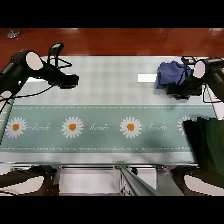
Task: Fold the shirts.
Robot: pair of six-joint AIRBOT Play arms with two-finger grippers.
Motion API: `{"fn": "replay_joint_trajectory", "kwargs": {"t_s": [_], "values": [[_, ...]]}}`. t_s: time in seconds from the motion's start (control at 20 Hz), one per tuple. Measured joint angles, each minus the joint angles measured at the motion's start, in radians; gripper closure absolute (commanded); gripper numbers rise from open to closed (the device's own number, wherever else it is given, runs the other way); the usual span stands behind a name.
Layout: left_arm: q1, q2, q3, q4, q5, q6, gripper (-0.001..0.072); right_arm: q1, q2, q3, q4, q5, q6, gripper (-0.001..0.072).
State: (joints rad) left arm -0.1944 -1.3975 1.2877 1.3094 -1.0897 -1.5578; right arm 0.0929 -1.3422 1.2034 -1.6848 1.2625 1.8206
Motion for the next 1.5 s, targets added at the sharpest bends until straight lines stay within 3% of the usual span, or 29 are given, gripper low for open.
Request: {"fn": "replay_joint_trajectory", "kwargs": {"t_s": [0.9, 0.95, 1.0, 1.05, 1.35, 1.4, 1.45, 1.5], "values": [[0.000, 0.000, 0.000, 0.000, 0.000, 0.000, 0.0686, 0.000, 0.000, 0.000, 0.001, -0.052, 0.000, 0.0678], [0.000, 0.000, 0.000, 0.000, 0.000, 0.000, 0.0686, 0.000, 0.000, 0.000, -0.003, -0.085, 0.000, 0.0494], [0.000, 0.000, 0.000, 0.000, 0.001, 0.000, 0.0686, 0.000, 0.000, 0.000, -0.014, -0.127, 0.001, 0.0116], [0.000, 0.000, 0.000, 0.000, 0.006, 0.000, 0.0686, 0.000, 0.000, 0.000, -0.031, -0.171, 0.002, 0.0081], [0.000, -0.002, 0.000, 0.000, 0.146, 0.000, 0.0679, -0.039, -0.048, 0.013, -0.149, -0.502, 0.039, 0.0079], [0.000, -0.002, 0.000, 0.000, 0.176, 0.001, 0.0567, -0.057, -0.073, 0.026, -0.155, -0.533, 0.056, 0.0079], [0.000, -0.003, 0.000, 0.000, 0.201, 0.001, 0.0251, -0.074, -0.102, 0.042, -0.159, -0.547, 0.066, 0.0079], [0.000, -0.004, 0.000, 0.000, 0.229, 0.001, 0.0011, -0.093, -0.135, 0.063, -0.161, -0.552, 0.076, 0.0079]]}}
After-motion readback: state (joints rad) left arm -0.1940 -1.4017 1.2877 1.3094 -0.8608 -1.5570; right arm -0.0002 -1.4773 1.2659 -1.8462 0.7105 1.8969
